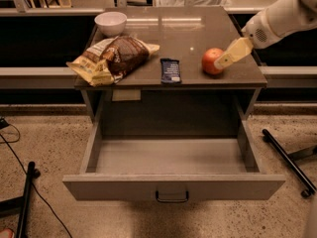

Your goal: Pick apple from top drawer and place on counter

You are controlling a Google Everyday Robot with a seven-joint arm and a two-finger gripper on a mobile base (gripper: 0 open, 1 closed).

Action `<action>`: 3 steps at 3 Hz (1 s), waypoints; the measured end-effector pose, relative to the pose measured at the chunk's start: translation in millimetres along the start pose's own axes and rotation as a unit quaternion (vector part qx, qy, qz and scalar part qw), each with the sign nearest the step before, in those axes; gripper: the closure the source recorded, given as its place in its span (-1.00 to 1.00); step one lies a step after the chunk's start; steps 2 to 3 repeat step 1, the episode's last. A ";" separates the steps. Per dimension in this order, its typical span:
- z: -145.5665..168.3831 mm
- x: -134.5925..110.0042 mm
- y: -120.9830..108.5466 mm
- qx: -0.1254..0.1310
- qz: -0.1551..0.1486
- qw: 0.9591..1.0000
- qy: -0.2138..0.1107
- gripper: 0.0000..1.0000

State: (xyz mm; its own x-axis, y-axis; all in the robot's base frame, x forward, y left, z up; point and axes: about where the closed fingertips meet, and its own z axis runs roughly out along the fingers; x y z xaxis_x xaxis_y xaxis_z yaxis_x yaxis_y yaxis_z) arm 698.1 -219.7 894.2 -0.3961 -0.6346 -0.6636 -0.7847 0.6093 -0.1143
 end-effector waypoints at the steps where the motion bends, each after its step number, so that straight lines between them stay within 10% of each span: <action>1: -1.2 -3.3 0.2 0.003 -0.006 1.000 -0.004 -1.00; 3: -1.2 -3.3 0.2 0.003 -0.006 1.000 -0.004 -1.00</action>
Offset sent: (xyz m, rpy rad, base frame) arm 0.0000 0.0000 0.0000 0.0000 0.0000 0.0000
